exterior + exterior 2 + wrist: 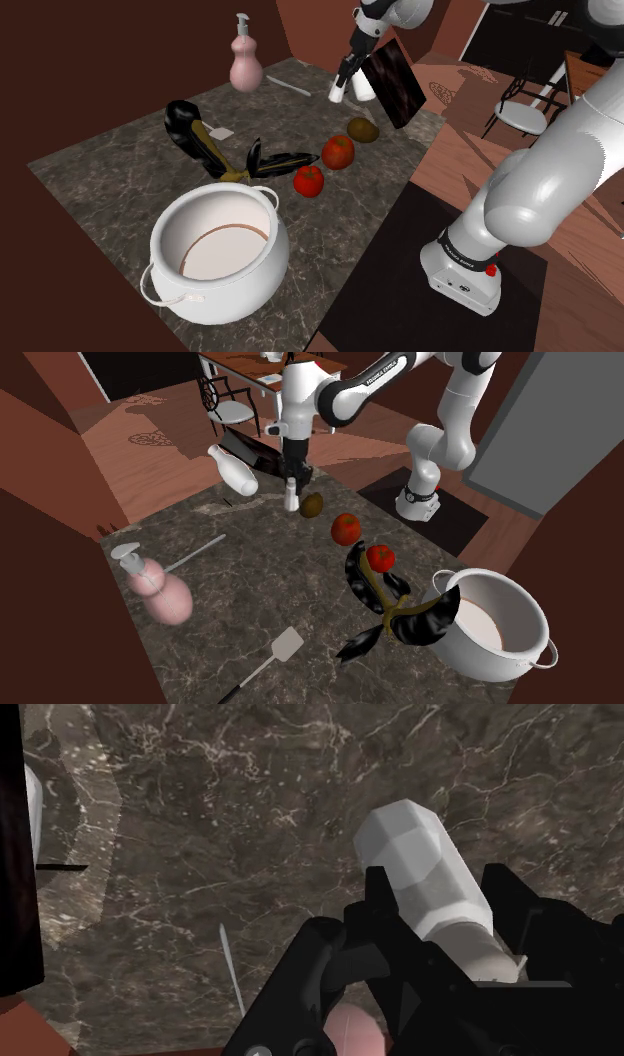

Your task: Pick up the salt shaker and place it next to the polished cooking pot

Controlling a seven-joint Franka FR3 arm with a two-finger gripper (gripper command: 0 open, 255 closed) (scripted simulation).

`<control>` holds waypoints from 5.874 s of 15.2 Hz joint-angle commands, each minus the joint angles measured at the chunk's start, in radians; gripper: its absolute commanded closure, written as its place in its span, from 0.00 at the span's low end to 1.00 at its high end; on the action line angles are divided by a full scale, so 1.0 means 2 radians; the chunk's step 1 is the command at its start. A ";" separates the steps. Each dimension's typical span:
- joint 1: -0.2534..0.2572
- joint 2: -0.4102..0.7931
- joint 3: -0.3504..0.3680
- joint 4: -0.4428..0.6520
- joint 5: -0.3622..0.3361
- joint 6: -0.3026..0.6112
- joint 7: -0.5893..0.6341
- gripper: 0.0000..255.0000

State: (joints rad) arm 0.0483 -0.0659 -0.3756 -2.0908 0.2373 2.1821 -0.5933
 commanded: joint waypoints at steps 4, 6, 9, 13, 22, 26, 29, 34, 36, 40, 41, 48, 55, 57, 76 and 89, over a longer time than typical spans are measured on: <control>-0.001 -0.010 0.000 0.024 -0.009 -0.032 0.010 1.00; -0.001 -0.012 0.001 0.034 -0.012 -0.044 0.014 1.00; -0.001 -0.016 0.001 0.050 -0.016 -0.063 0.020 1.00; -0.001 -0.019 0.001 0.074 -0.019 -0.089 0.026 1.00; 0.010 -0.063 0.024 0.064 -0.041 -0.112 0.073 1.00; 0.023 -0.112 0.058 0.011 -0.056 -0.099 0.124 1.00; 0.031 -0.143 0.085 -0.021 -0.062 -0.092 0.162 1.00; 0.046 -0.186 0.131 -0.065 -0.064 -0.085 0.224 1.00; 0.052 -0.200 0.151 -0.078 -0.063 -0.083 0.248 1.00; 0.067 -0.222 0.190 -0.098 -0.057 -0.079 0.297 1.00; 0.070 -0.226 0.200 -0.101 -0.055 -0.078 0.310 1.00; 0.098 -0.240 0.270 -0.110 -0.040 -0.074 0.397 1.00; 0.120 -0.226 0.344 -0.090 -0.030 -0.068 0.487 1.00; 0.125 -0.217 0.366 -0.080 -0.029 -0.067 0.514 1.00; 0.138 0.003 0.601 0.135 -0.172 -0.086 0.819 1.00; 0.158 0.063 0.619 0.119 -0.237 -0.038 0.885 1.00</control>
State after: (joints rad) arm 0.3568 -0.0665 0.8523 -1.8266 -0.2436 2.0356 1.1799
